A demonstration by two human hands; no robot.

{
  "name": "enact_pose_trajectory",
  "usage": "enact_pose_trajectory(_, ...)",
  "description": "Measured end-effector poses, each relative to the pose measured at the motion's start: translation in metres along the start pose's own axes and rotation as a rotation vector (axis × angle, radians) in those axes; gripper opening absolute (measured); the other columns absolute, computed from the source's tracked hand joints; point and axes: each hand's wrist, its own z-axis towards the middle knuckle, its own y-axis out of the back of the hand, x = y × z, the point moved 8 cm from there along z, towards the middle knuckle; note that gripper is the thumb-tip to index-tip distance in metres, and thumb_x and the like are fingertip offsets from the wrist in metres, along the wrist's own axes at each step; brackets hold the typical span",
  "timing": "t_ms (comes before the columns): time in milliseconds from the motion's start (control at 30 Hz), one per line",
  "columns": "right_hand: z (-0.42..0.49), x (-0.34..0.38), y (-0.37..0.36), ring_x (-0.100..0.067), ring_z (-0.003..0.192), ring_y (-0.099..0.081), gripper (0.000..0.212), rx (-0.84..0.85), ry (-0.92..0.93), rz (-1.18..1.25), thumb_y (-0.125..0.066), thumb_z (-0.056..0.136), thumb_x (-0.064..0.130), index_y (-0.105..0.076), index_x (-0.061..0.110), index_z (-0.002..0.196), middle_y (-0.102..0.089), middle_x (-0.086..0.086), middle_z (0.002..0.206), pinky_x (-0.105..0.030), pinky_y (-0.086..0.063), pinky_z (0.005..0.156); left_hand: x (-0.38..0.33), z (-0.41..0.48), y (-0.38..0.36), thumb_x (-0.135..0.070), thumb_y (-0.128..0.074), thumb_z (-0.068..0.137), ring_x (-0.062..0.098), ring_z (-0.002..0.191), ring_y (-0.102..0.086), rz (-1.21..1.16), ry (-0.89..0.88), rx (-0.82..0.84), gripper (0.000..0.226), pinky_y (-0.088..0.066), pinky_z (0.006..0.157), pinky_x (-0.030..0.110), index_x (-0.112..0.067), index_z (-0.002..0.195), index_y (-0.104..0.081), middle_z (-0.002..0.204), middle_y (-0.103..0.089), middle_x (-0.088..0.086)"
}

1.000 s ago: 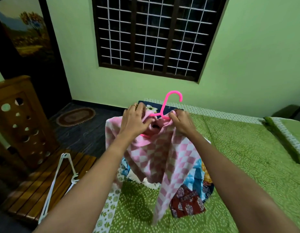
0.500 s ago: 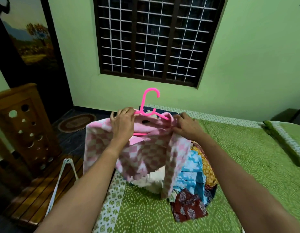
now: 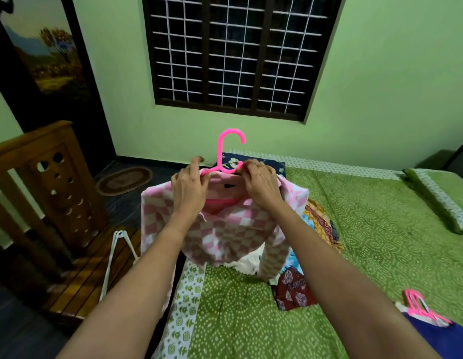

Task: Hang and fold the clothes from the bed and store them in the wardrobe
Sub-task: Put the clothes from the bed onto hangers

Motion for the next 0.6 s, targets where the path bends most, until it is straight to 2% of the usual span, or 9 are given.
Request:
enact_pose_trajectory(100, -0.015, -0.002, 0.006, -0.029, 0.114, -0.051, 0.033, 0.007, -0.065, -0.112, -0.038, 0.100, 0.034, -0.056, 0.011, 0.115, -0.057, -0.010, 0.120, -0.041, -0.033, 0.090, -0.015, -0.016, 0.001, -0.038, -0.042, 0.092, 0.034, 0.078, -0.059, 0.015, -0.101, 0.008, 0.038, -0.041, 0.070, 0.038, -0.006, 0.090, -0.062, 0.082, -0.063, 0.014)
enact_pose_trajectory(167, -0.025, -0.004, 0.016, -0.030, 0.114, -0.051, 0.037, 0.012, -0.061, -0.179, -0.036, 0.100, 0.039, -0.056, 0.013, 0.116, -0.056, -0.012, 0.121, -0.042, -0.033, 0.090, -0.024, -0.032, 0.007, -0.037, -0.038, 0.090, 0.032, 0.070, -0.059, 0.008, -0.100, -0.034, 0.039, -0.041, 0.065, 0.037, -0.007, 0.083, -0.062, 0.075, -0.063, 0.012)
enact_pose_trajectory(267, -0.044, -0.010, 0.034, -0.032, 0.109, -0.054, 0.043, 0.012, -0.068, -0.231, -0.034, 0.099, 0.044, -0.055, 0.011, 0.116, -0.059, -0.014, 0.115, -0.041, -0.034, 0.087, -0.033, -0.050, 0.013, -0.041, -0.032, 0.090, 0.033, 0.075, -0.058, -0.031, -0.043, -0.025, 0.046, -0.039, 0.069, 0.040, -0.005, 0.085, -0.061, 0.080, -0.063, 0.015)
enact_pose_trajectory(333, -0.062, -0.013, 0.044, -0.035, 0.104, -0.056, 0.041, 0.037, -0.051, -0.244, -0.033, 0.100, 0.040, -0.053, 0.010, 0.117, -0.060, -0.015, 0.111, -0.042, -0.036, 0.085, -0.044, -0.063, 0.018, -0.044, -0.028, 0.089, 0.035, 0.080, -0.058, -0.061, -0.044, -0.030, 0.052, -0.038, 0.071, 0.041, -0.004, 0.087, -0.060, 0.083, -0.063, 0.016)
enact_pose_trajectory(433, -0.095, -0.017, 0.068, -0.036, 0.094, -0.057, 0.034, -0.022, -0.052, -0.172, -0.037, 0.100, 0.035, -0.054, 0.008, 0.111, -0.060, -0.016, 0.100, -0.043, -0.037, 0.081, -0.068, -0.085, 0.028, -0.048, -0.024, 0.088, 0.035, 0.083, -0.057, -0.100, -0.059, -0.024, 0.057, -0.036, 0.073, 0.041, -0.004, 0.089, -0.060, 0.087, -0.063, 0.016)
enact_pose_trajectory(600, -0.166, -0.030, 0.117, -0.035, 0.093, -0.057, 0.030, -0.136, -0.117, -0.137, -0.041, 0.099, 0.033, -0.057, 0.009, 0.105, -0.061, -0.015, 0.098, -0.040, -0.033, 0.081, -0.120, -0.139, 0.048, -0.043, -0.032, 0.090, 0.035, 0.082, -0.058, -0.135, -0.116, -0.062, 0.049, -0.038, 0.070, 0.040, -0.004, 0.088, -0.061, 0.087, -0.063, 0.018)
